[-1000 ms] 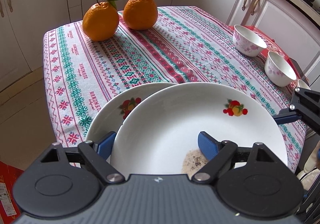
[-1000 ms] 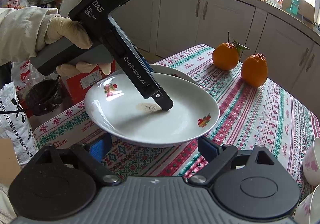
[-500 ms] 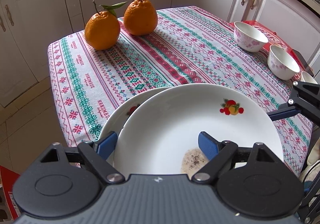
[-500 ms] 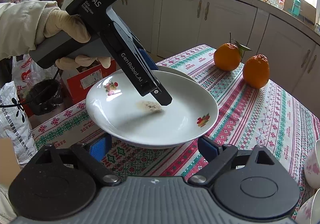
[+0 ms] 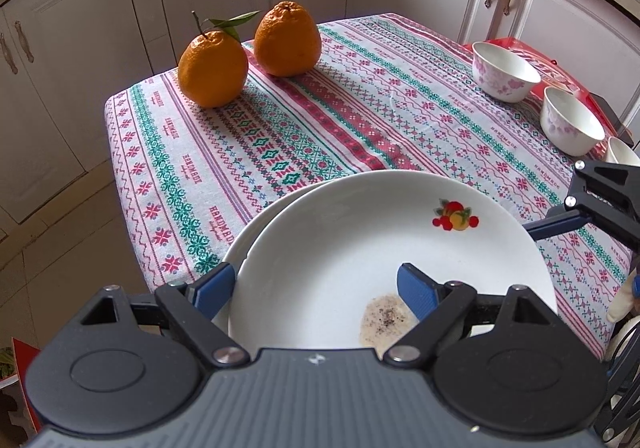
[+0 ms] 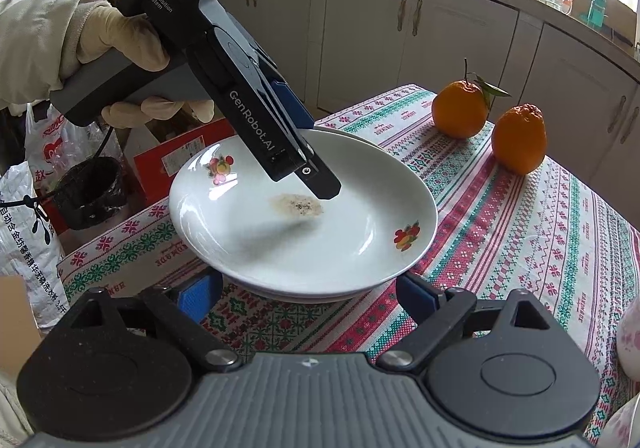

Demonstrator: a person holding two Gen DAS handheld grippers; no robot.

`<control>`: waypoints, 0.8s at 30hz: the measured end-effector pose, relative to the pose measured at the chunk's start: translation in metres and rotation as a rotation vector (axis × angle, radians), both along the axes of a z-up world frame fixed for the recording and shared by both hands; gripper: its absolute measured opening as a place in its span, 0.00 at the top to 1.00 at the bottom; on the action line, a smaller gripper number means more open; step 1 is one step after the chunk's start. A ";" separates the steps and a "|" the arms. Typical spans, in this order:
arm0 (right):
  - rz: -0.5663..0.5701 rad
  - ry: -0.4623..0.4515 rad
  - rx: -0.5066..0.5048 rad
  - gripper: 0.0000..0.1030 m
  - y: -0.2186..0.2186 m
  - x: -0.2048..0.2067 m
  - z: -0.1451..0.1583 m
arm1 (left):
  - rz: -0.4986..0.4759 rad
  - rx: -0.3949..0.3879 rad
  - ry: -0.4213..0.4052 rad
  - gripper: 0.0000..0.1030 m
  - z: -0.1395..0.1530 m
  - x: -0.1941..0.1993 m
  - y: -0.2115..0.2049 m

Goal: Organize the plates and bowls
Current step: 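Lower the stained plate onto the white plate stack with the left gripper, then open the left gripper and withdraw from the plate stack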

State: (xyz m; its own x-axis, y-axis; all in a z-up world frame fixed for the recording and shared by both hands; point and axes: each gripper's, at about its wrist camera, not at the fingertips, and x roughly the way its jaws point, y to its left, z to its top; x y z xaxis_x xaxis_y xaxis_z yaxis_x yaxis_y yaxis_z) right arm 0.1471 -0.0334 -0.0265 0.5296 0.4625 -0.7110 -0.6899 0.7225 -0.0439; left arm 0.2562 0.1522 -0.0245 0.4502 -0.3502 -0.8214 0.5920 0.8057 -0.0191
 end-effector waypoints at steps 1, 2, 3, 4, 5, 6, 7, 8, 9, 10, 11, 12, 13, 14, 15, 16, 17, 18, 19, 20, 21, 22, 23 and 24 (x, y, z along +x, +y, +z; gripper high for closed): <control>0.001 0.001 0.001 0.07 0.000 0.000 0.000 | -0.001 0.000 -0.001 0.14 0.000 0.000 0.000; 0.001 0.002 0.001 0.06 0.000 0.001 -0.001 | -0.002 0.001 -0.003 0.14 0.000 0.000 0.000; 0.002 0.003 0.001 0.06 0.000 0.001 -0.001 | -0.001 0.001 -0.004 0.14 0.001 0.000 0.000; 0.002 0.004 0.002 0.06 0.000 0.002 -0.001 | 0.000 0.000 -0.005 0.14 0.001 0.000 0.000; 0.001 0.003 0.003 0.04 0.000 0.002 -0.001 | 0.000 0.002 -0.007 0.14 0.001 0.001 0.000; 0.000 0.001 0.004 0.03 0.000 0.002 -0.001 | 0.000 0.005 -0.011 0.14 0.001 0.001 0.000; 0.000 0.001 0.005 0.02 0.000 0.001 -0.001 | 0.001 0.007 -0.014 0.14 0.001 0.000 0.000; 0.000 0.002 0.008 0.02 0.000 0.001 -0.001 | 0.003 0.008 -0.018 0.13 0.001 0.000 0.000; -0.002 0.004 0.010 0.02 -0.001 0.001 -0.001 | 0.007 0.012 -0.022 0.12 0.001 0.001 0.000; -0.003 0.006 0.010 0.02 -0.001 0.001 -0.001 | 0.009 0.018 -0.027 0.12 0.001 0.001 0.000; -0.005 0.006 0.010 0.02 -0.001 0.001 -0.001 | 0.009 0.024 -0.033 0.10 0.001 0.001 0.000; -0.004 0.006 0.010 0.02 -0.001 0.001 -0.001 | 0.011 0.027 -0.037 0.10 0.001 0.002 0.000; -0.003 0.007 0.010 0.01 -0.001 0.001 -0.001 | 0.012 0.025 -0.038 0.10 0.001 0.002 0.001; -0.005 0.007 0.009 0.01 -0.001 0.001 -0.001 | 0.011 0.022 -0.038 0.10 0.000 0.002 0.001; -0.006 0.006 0.008 0.01 -0.002 0.000 -0.001 | 0.012 0.022 -0.038 0.10 0.000 0.002 0.001; -0.009 0.005 0.007 0.00 -0.002 0.000 0.000 | 0.013 0.023 -0.040 0.10 0.000 0.001 0.001; -0.012 0.004 0.008 0.00 -0.003 -0.001 0.000 | 0.013 0.025 -0.043 0.10 0.000 0.001 0.001; -0.018 0.004 0.008 0.00 -0.004 -0.001 0.001 | 0.013 0.027 -0.047 0.10 0.000 0.000 0.001; -0.025 0.004 0.006 0.00 -0.006 -0.001 0.001 | 0.015 0.027 -0.051 0.10 0.000 -0.001 0.001; -0.033 0.003 0.005 0.00 -0.008 -0.002 0.002 | 0.020 0.026 -0.054 0.10 0.000 -0.002 0.001; -0.041 0.000 0.003 0.00 -0.010 -0.002 0.002 | 0.024 0.021 -0.057 0.10 0.001 -0.003 0.001; -0.050 -0.003 0.001 0.00 -0.012 -0.003 0.003 | 0.027 0.014 -0.059 0.09 0.002 -0.005 0.001; -0.058 -0.005 -0.001 0.00 -0.015 -0.004 0.004 | 0.030 0.008 -0.062 0.09 0.003 -0.006 0.002; -0.066 -0.006 -0.001 0.00 -0.018 -0.005 0.005 | 0.035 0.005 -0.068 0.09 0.005 -0.008 0.002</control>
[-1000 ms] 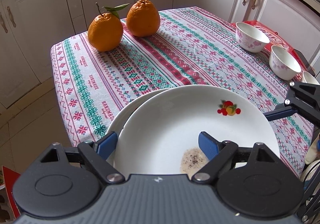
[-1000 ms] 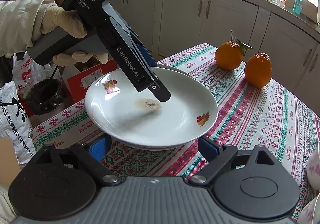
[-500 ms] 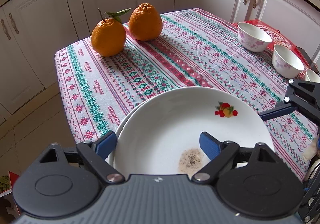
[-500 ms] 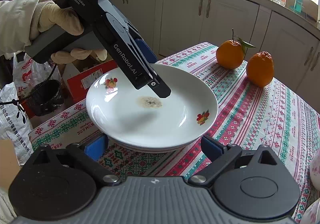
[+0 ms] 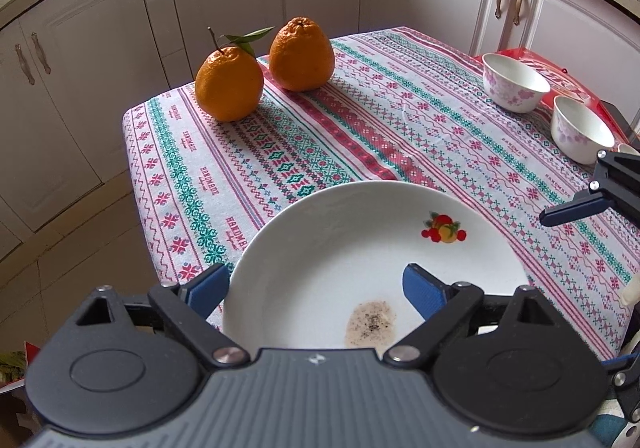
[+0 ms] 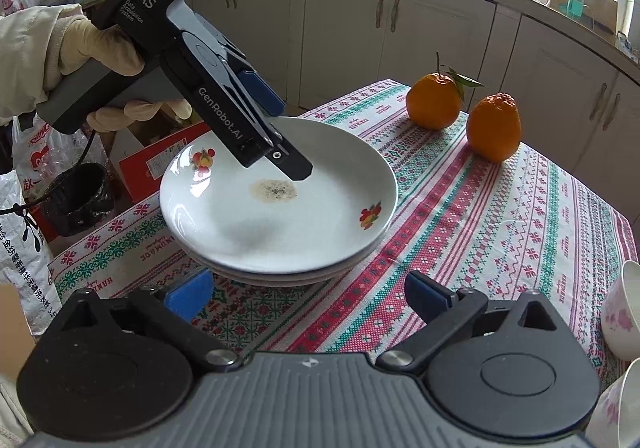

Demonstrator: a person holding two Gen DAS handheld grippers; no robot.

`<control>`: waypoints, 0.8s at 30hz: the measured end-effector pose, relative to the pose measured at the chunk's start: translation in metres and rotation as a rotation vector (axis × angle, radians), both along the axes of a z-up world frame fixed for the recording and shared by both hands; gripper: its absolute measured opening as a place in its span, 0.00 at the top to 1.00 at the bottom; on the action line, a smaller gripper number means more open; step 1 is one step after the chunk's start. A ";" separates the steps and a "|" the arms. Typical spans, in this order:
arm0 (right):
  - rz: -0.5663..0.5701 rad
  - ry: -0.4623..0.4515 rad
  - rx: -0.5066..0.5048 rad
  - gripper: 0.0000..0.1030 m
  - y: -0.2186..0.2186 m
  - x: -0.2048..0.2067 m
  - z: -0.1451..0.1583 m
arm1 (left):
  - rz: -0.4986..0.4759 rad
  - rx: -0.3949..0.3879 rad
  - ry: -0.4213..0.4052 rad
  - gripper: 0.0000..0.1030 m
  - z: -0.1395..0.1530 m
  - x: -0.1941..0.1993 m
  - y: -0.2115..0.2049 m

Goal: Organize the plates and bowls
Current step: 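Open the left gripper and withdraw from the plate stack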

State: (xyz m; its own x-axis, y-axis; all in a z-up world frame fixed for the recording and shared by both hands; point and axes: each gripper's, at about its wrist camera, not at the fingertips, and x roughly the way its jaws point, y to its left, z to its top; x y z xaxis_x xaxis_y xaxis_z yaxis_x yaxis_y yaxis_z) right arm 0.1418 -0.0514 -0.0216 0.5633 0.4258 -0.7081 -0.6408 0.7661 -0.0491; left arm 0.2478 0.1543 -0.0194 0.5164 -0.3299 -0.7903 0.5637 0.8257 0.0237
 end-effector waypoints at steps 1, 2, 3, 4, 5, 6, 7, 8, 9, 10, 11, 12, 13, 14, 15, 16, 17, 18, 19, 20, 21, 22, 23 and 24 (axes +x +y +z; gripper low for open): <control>-0.009 -0.004 0.000 0.00 -0.003 -0.001 0.001 | 0.004 -0.002 -0.008 0.09 0.002 -0.003 0.000; -0.020 -0.008 -0.001 0.00 -0.006 -0.003 0.002 | 0.007 -0.003 -0.020 0.09 0.004 -0.006 0.000; -0.028 -0.012 0.000 0.00 -0.009 -0.004 0.003 | 0.009 -0.002 -0.030 0.09 0.006 -0.009 -0.001; -0.036 -0.017 0.002 0.00 -0.012 -0.005 0.005 | 0.010 0.000 -0.038 0.09 0.008 -0.012 -0.002; -0.046 -0.023 0.004 0.00 -0.015 -0.007 0.006 | 0.011 -0.001 -0.049 0.09 0.010 -0.016 -0.003; -0.056 -0.027 0.005 0.00 -0.018 -0.009 0.007 | 0.013 -0.003 -0.057 0.09 0.012 -0.019 -0.003; -0.063 -0.032 0.007 0.00 -0.020 -0.010 0.009 | 0.013 -0.006 -0.066 0.09 0.014 -0.023 -0.005; -0.072 -0.038 0.010 0.00 -0.023 -0.012 0.010 | 0.014 -0.008 -0.075 0.09 0.016 -0.026 -0.006; -0.079 -0.041 0.012 0.00 -0.025 -0.014 0.011 | 0.016 -0.010 -0.088 0.09 0.019 -0.031 -0.008; -0.085 -0.044 0.014 0.00 -0.028 -0.015 0.012 | 0.014 -0.010 -0.098 0.09 0.021 -0.035 -0.010; -0.088 -0.046 0.015 0.00 -0.029 -0.017 0.012 | 0.007 -0.013 -0.110 0.09 0.023 -0.040 -0.013; -0.093 -0.047 0.015 0.00 -0.031 -0.018 0.013 | 0.004 -0.015 -0.124 0.08 0.026 -0.046 -0.016; -0.099 -0.048 0.012 0.00 -0.032 -0.020 0.013 | 0.000 -0.015 -0.135 0.08 0.027 -0.051 -0.019; -0.104 -0.050 0.008 0.00 -0.033 -0.021 0.013 | -0.006 -0.018 -0.150 0.08 0.029 -0.056 -0.022; -0.107 -0.052 0.006 0.00 -0.035 -0.023 0.013 | -0.007 -0.024 -0.173 0.08 0.031 -0.063 -0.024; -0.112 -0.055 0.005 0.00 -0.036 -0.025 0.014 | -0.011 -0.031 -0.191 0.08 0.033 -0.068 -0.026; -0.118 -0.059 0.005 0.00 -0.038 -0.026 0.015 | -0.016 -0.035 -0.206 0.08 0.035 -0.074 -0.029; -0.121 -0.061 0.007 0.00 -0.040 -0.027 0.016 | -0.014 -0.037 -0.221 0.07 0.036 -0.079 -0.031; -0.125 -0.064 0.010 0.00 -0.043 -0.029 0.017 | -0.011 -0.041 -0.241 0.07 0.039 -0.084 -0.033; -0.133 -0.070 0.012 0.00 -0.045 -0.030 0.018 | -0.011 -0.043 -0.257 0.07 0.041 -0.089 -0.035; -0.140 -0.075 0.014 0.00 -0.048 -0.032 0.020 | -0.008 -0.046 -0.271 0.05 0.043 -0.093 -0.037; -0.144 -0.079 0.018 0.00 -0.051 -0.034 0.021 | -0.006 -0.051 -0.280 0.03 0.045 -0.097 -0.039; -0.151 -0.084 0.023 0.00 -0.054 -0.036 0.023 | -0.008 -0.059 -0.292 0.03 0.047 -0.102 -0.042; -0.160 -0.087 0.027 0.00 -0.058 -0.038 0.024 | -0.012 -0.063 -0.302 0.03 0.049 -0.107 -0.045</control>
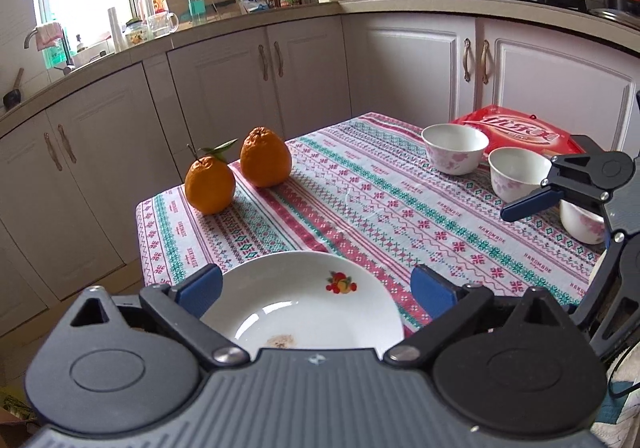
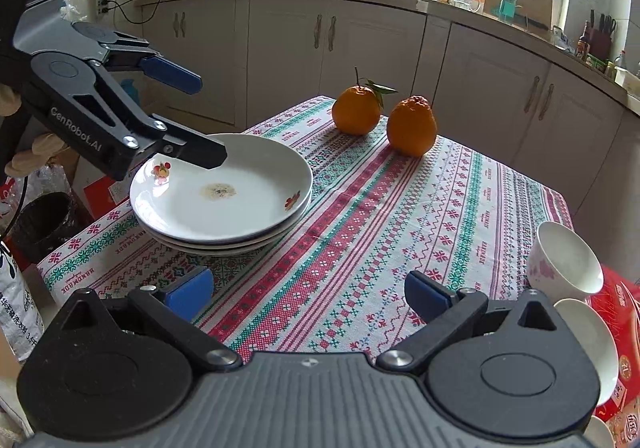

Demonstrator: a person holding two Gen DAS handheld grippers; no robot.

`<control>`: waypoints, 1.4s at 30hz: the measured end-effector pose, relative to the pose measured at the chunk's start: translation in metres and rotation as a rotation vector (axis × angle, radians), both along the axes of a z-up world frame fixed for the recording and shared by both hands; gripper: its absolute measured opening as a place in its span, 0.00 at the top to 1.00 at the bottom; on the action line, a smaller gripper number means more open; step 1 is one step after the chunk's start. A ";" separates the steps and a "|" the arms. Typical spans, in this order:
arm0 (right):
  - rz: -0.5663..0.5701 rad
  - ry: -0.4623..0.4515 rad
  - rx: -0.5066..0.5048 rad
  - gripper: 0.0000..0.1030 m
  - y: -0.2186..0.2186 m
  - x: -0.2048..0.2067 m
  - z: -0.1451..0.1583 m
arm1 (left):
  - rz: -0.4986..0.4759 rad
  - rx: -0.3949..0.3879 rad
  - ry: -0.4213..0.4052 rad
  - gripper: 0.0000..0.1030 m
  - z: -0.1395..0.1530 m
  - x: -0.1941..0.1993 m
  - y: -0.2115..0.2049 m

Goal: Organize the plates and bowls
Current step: 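Open the left gripper and withdraw from the plate stack, then grasp a white pink-flowered bowl rim with the right gripper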

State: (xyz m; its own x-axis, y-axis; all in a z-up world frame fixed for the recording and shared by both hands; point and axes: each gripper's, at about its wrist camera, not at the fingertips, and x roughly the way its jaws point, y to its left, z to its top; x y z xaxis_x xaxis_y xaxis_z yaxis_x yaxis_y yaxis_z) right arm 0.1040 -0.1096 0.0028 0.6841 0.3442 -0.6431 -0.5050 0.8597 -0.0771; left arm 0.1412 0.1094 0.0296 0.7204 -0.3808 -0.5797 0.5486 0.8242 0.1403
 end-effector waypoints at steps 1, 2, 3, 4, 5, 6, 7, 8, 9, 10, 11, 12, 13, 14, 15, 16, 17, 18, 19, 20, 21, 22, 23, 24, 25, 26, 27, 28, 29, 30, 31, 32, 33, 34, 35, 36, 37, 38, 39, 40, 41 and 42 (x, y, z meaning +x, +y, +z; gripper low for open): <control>-0.008 -0.004 0.002 0.00 -0.004 -0.002 0.001 | -0.004 -0.003 -0.009 0.03 0.002 -0.004 -0.003; -0.019 -0.011 0.006 0.00 -0.008 -0.004 0.003 | -0.009 -0.007 -0.019 0.03 0.003 -0.010 -0.007; -0.031 -0.015 0.009 0.00 -0.013 -0.007 0.005 | -0.018 -0.014 -0.027 0.03 0.005 -0.015 -0.011; -0.046 -0.020 0.014 0.00 -0.018 -0.009 0.006 | -0.034 -0.020 -0.033 0.02 0.006 -0.019 -0.015; -0.067 -0.028 0.020 0.00 -0.026 -0.012 0.008 | -0.048 -0.025 -0.040 0.02 0.007 -0.025 -0.021; -0.086 -0.035 0.027 0.00 -0.032 -0.014 0.009 | -0.056 -0.027 -0.047 0.01 0.007 -0.030 -0.027; -0.106 -0.038 0.035 0.00 -0.041 -0.017 0.011 | -0.067 -0.031 -0.049 0.01 0.007 -0.033 -0.032; -0.129 -0.042 0.042 0.00 -0.049 -0.019 0.012 | -0.085 -0.038 -0.041 0.01 0.005 -0.037 -0.039; -0.154 -0.048 0.049 0.00 -0.058 -0.022 0.013 | -0.101 -0.043 -0.033 0.01 0.003 -0.040 -0.046; -0.177 -0.048 0.054 0.00 -0.068 -0.024 0.014 | -0.115 -0.050 -0.033 0.01 0.001 -0.044 -0.052; -0.193 -0.045 0.052 0.00 -0.076 -0.026 0.014 | -0.127 -0.060 -0.042 0.01 -0.004 -0.048 -0.059; -0.214 -0.048 0.049 0.00 -0.087 -0.029 0.014 | -0.133 -0.061 -0.042 0.01 -0.008 -0.051 -0.067; -0.229 -0.053 0.046 0.00 -0.095 -0.032 0.015 | -0.141 -0.059 -0.030 0.01 -0.013 -0.053 -0.076; -0.248 -0.054 0.043 0.00 -0.105 -0.035 0.014 | -0.151 -0.068 -0.023 0.01 -0.018 -0.055 -0.084; -0.261 -0.052 0.042 0.00 -0.113 -0.038 0.014 | -0.162 -0.081 -0.017 0.01 -0.023 -0.058 -0.092; -0.274 -0.050 0.041 0.00 -0.123 -0.041 0.013 | -0.177 -0.086 -0.004 0.01 -0.029 -0.059 -0.101; -0.290 -0.052 0.040 0.00 -0.131 -0.043 0.013 | -0.195 -0.082 0.006 0.01 -0.034 -0.061 -0.112; -0.306 -0.053 0.039 0.00 -0.139 -0.045 0.012 | -0.210 -0.081 0.005 0.01 -0.038 -0.063 -0.122; -0.321 -0.047 0.037 0.00 -0.147 -0.047 0.010 | -0.229 -0.083 0.002 0.01 -0.043 -0.066 -0.131; -0.339 -0.039 0.034 0.00 -0.154 -0.048 0.009 | -0.252 -0.084 0.007 0.01 -0.047 -0.068 -0.141; -0.355 -0.036 0.035 0.00 -0.161 -0.050 0.007 | -0.275 -0.090 0.016 0.01 -0.051 -0.069 -0.151; -0.365 -0.030 0.038 0.00 -0.168 -0.051 0.006 | -0.292 -0.099 0.024 0.01 -0.054 -0.071 -0.160; -0.374 -0.022 0.040 0.00 -0.174 -0.052 0.004 | -0.312 -0.106 0.034 0.01 -0.058 -0.072 -0.168; -0.382 -0.020 0.043 0.00 -0.180 -0.055 0.003 | -0.335 -0.110 0.044 0.01 -0.061 -0.073 -0.177; -0.390 -0.017 0.046 0.00 -0.185 -0.056 0.002 | -0.349 -0.112 0.046 0.01 -0.064 -0.074 -0.185; -0.399 -0.011 0.048 0.00 -0.190 -0.057 0.001 | -0.362 -0.113 0.050 0.01 -0.067 -0.074 -0.193; -0.410 -0.007 0.049 0.00 -0.196 -0.057 -0.001 | -0.376 -0.113 0.057 0.01 -0.070 -0.074 -0.200; -0.424 -0.003 0.052 0.00 -0.201 -0.058 -0.003 | -0.390 -0.115 0.062 0.01 -0.072 -0.074 -0.206; -0.441 0.004 0.058 0.00 -0.207 -0.058 -0.005 | -0.403 -0.116 0.068 0.01 -0.074 -0.074 -0.212; -0.448 0.014 0.068 0.00 -0.213 -0.058 -0.007 | -0.417 -0.112 0.078 0.01 -0.076 -0.074 -0.220; -0.455 0.024 0.081 0.00 -0.219 -0.058 -0.010 | -0.431 -0.108 0.086 0.01 -0.078 -0.073 -0.225; -0.461 0.035 0.097 0.00 -0.225 -0.057 -0.012 | -0.446 -0.105 0.089 0.01 -0.081 -0.073 -0.230; -0.464 0.045 0.112 0.00 -0.229 -0.056 -0.014 | -0.457 -0.097 0.092 0.02 -0.084 -0.073 -0.236; -0.469 0.057 0.126 0.00 -0.234 -0.055 -0.016 | -0.466 -0.085 0.097 0.02 -0.087 -0.073 -0.241; -0.473 0.066 0.139 0.00 -0.238 -0.054 -0.017 | -0.473 -0.076 0.093 0.02 -0.089 -0.073 -0.245; -0.476 0.072 0.148 0.00 -0.242 -0.054 -0.018 | -0.476 -0.073 0.085 0.03 -0.090 -0.073 -0.248; -0.477 0.077 0.156 0.00 -0.245 -0.053 -0.019 | -0.478 -0.071 0.080 0.03 -0.091 -0.074 -0.252; -0.473 0.081 0.165 0.00 -0.247 -0.052 -0.019 | -0.482 -0.068 0.079 0.03 -0.091 -0.074 -0.255; -0.467 0.086 0.172 0.01 -0.248 -0.051 -0.019 | -0.485 -0.068 0.078 0.04 -0.091 -0.074 -0.257; -0.463 0.092 0.177 0.01 -0.250 -0.050 -0.020 | -0.489 -0.067 0.077 0.04 -0.092 -0.074 -0.259; -0.457 0.098 0.179 0.03 -0.250 -0.048 -0.021 | -0.490 -0.062 0.076 0.04 -0.093 -0.074 -0.261; -0.451 0.103 0.178 0.04 -0.250 -0.048 -0.022 | -0.490 -0.057 0.073 0.05 -0.094 -0.074 -0.262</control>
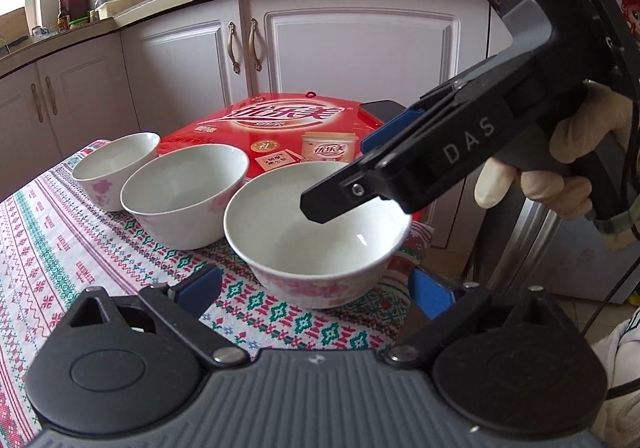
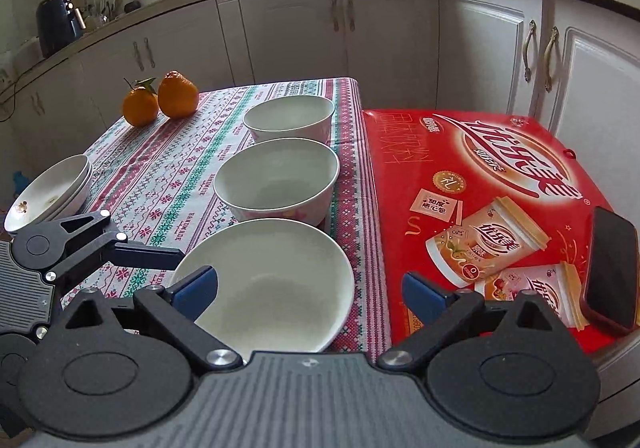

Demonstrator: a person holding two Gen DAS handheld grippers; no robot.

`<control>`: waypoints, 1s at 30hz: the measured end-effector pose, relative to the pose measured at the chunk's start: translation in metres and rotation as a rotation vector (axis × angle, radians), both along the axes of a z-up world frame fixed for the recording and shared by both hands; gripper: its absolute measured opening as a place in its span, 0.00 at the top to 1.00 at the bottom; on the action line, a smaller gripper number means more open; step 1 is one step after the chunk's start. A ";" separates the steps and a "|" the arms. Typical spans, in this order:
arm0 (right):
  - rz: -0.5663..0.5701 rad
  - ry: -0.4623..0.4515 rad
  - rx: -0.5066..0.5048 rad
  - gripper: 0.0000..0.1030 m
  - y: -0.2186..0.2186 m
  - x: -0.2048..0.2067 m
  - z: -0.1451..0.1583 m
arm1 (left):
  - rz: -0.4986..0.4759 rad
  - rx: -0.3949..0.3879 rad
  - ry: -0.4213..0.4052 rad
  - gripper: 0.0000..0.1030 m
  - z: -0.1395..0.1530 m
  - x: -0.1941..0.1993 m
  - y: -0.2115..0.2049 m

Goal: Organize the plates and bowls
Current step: 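Grasp a white pink-flowered bowl rim with the right gripper, then carry the bowl with the right gripper, set it on the tablecloth, open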

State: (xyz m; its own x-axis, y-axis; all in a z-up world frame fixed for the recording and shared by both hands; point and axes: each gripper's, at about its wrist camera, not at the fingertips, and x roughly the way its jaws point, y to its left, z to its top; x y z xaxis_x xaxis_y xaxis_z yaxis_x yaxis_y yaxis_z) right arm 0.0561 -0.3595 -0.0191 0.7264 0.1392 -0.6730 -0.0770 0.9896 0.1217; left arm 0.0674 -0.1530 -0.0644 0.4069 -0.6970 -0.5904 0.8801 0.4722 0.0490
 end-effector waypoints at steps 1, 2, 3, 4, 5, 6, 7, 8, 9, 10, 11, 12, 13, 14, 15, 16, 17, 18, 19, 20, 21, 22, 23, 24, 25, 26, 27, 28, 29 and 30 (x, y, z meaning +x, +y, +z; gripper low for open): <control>0.009 0.006 0.001 0.07 0.001 0.002 -0.002 | -0.001 0.002 -0.003 0.05 -0.001 0.000 -0.001; 0.016 0.012 0.002 0.11 0.001 0.003 -0.003 | 0.000 0.003 -0.005 0.07 -0.001 0.001 -0.003; 0.022 0.018 0.007 0.14 0.001 0.005 -0.004 | -0.001 0.003 -0.003 0.07 -0.002 0.001 -0.004; 0.029 0.023 0.013 0.19 0.001 0.006 -0.005 | -0.004 0.000 -0.002 0.07 -0.002 0.001 -0.004; 0.033 0.031 0.022 0.21 0.001 0.008 -0.007 | -0.004 0.000 -0.002 0.07 -0.003 0.001 -0.005; 0.035 0.036 0.027 0.22 0.001 0.009 -0.008 | -0.003 0.001 -0.002 0.08 -0.003 0.002 -0.006; 0.039 0.039 0.034 0.25 0.001 0.010 -0.008 | -0.003 -0.001 -0.002 0.09 -0.003 0.002 -0.006; 0.043 0.042 0.042 0.27 0.000 0.010 -0.009 | -0.001 -0.002 -0.003 0.13 -0.003 0.002 -0.006; 0.046 0.047 0.052 0.28 0.000 0.011 -0.009 | 0.000 -0.001 -0.002 0.16 -0.003 0.003 -0.006; 0.049 0.050 0.064 0.29 -0.001 0.011 -0.010 | -0.002 -0.002 0.001 0.16 -0.003 0.003 -0.006; 0.052 0.051 0.078 0.29 -0.002 0.012 -0.010 | -0.001 -0.005 0.004 0.17 -0.003 0.004 -0.006; 0.051 0.052 0.083 0.29 -0.002 0.012 -0.010 | 0.001 -0.007 0.006 0.18 -0.003 0.004 -0.006; 0.051 0.054 0.089 0.29 -0.003 0.012 -0.010 | -0.001 -0.010 0.011 0.19 -0.003 0.005 -0.006; 0.050 0.053 0.094 0.29 -0.003 0.012 -0.010 | -0.001 -0.011 0.012 0.19 -0.002 0.004 -0.005; 0.049 0.054 0.095 0.29 -0.003 0.012 -0.010 | -0.002 -0.010 0.011 0.19 -0.002 0.004 -0.005; 0.048 0.055 0.092 0.29 -0.002 0.012 -0.010 | -0.002 -0.011 0.010 0.19 -0.002 0.004 -0.005; 0.047 0.056 0.085 0.29 -0.001 0.012 -0.009 | 0.000 -0.011 0.013 0.19 -0.002 0.004 -0.005; 0.048 0.057 0.078 0.29 0.000 0.012 -0.009 | 0.001 -0.010 0.015 0.19 -0.002 0.004 -0.005; 0.049 0.057 0.072 0.29 0.002 0.012 -0.008 | 0.003 -0.008 0.016 0.19 -0.001 0.004 -0.004; 0.053 0.056 0.069 0.29 0.003 0.012 -0.007 | 0.007 -0.008 0.018 0.19 -0.001 0.004 -0.004; 0.058 0.053 0.069 0.29 0.004 0.012 -0.006 | 0.010 -0.006 0.020 0.19 0.000 0.004 -0.003; 0.064 0.052 0.069 0.29 0.005 0.012 -0.004 | 0.013 -0.005 0.021 0.19 0.000 0.004 -0.001; 0.073 0.049 0.066 0.29 0.008 0.012 -0.003 | 0.018 -0.005 0.021 0.19 0.002 0.004 0.001; 0.080 0.047 0.063 0.29 0.010 0.012 -0.001 | 0.022 -0.005 0.022 0.19 0.003 0.004 0.003; 0.089 0.045 0.061 0.29 0.013 0.012 0.000 | 0.027 -0.005 0.022 0.19 0.005 0.003 0.006; 0.098 0.044 0.058 0.29 0.016 0.012 0.001 | 0.033 -0.008 0.022 0.19 0.007 0.003 0.010; 0.106 0.045 0.056 0.29 0.019 0.013 0.001 | 0.040 -0.009 0.023 0.19 0.008 0.002 0.014; 0.116 0.045 0.055 0.29 0.023 0.014 0.002 | 0.047 -0.008 0.023 0.19 0.010 0.002 0.017; 0.127 0.045 0.054 0.29 0.027 0.015 0.003 | 0.058 -0.004 0.019 0.19 0.012 0.001 0.021; 0.138 0.044 0.052 0.29 0.030 0.016 0.003 | 0.067 -0.002 0.013 0.19 0.014 0.000 0.024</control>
State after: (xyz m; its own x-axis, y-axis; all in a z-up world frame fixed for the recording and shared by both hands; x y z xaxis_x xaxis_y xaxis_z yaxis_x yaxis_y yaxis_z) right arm 0.0726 -0.3293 -0.0159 0.6677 0.2709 -0.6934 -0.2049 0.9623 0.1787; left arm 0.0672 -0.1289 -0.0506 0.4446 -0.6700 -0.5945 0.8472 0.5300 0.0364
